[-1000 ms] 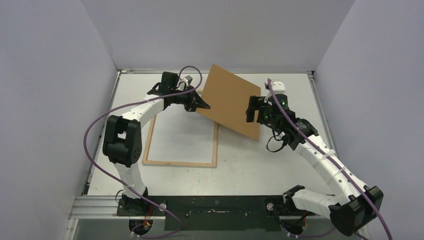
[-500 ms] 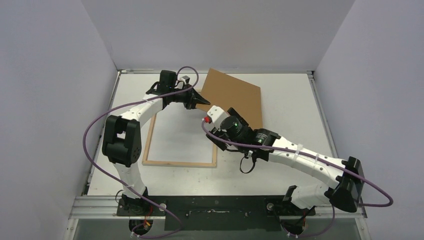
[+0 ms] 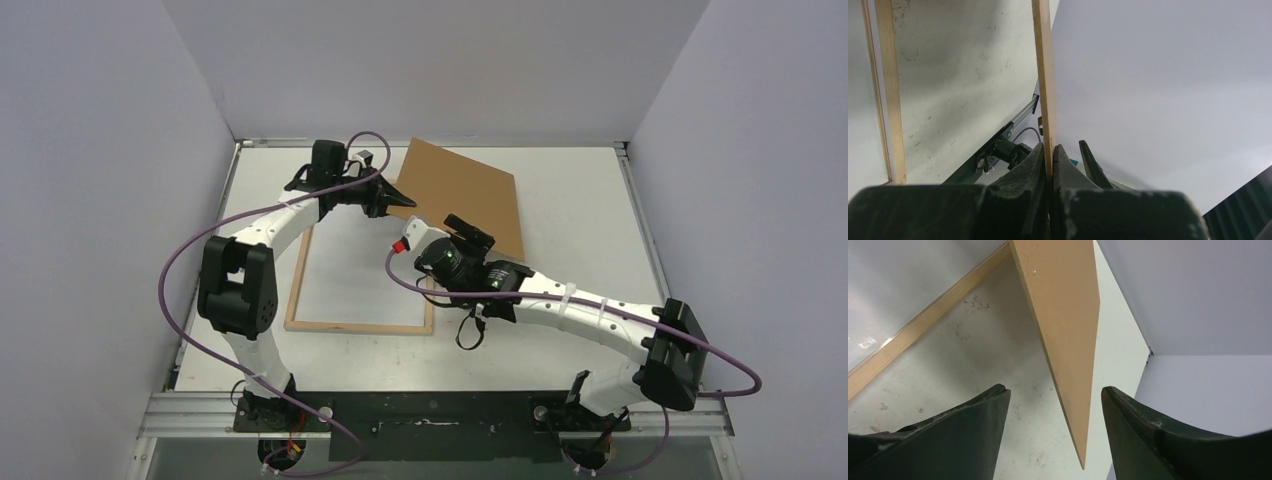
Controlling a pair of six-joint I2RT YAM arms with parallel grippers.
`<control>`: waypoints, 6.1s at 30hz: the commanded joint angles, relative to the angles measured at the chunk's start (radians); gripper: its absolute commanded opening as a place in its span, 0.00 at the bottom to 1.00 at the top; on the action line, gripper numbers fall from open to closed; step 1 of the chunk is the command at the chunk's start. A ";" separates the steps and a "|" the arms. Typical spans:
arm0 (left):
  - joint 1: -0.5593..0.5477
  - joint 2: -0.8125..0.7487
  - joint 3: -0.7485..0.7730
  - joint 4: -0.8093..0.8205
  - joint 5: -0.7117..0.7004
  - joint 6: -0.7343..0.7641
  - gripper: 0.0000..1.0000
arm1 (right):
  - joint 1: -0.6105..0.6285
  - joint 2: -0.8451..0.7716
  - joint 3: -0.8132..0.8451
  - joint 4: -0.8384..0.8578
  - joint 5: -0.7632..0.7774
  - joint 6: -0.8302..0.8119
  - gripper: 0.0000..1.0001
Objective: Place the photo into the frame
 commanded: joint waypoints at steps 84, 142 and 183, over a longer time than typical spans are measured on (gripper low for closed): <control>-0.197 -0.024 -0.274 0.714 -0.369 -0.800 0.84 | -0.340 -0.306 0.080 0.419 0.471 1.223 0.00; -0.267 0.102 -0.037 0.660 -0.496 -0.836 0.00 | -0.343 -0.359 0.044 0.054 0.412 1.605 0.00; 0.115 -0.226 0.165 0.366 0.218 0.220 0.00 | -0.692 -0.210 0.228 -0.034 -0.549 0.992 0.89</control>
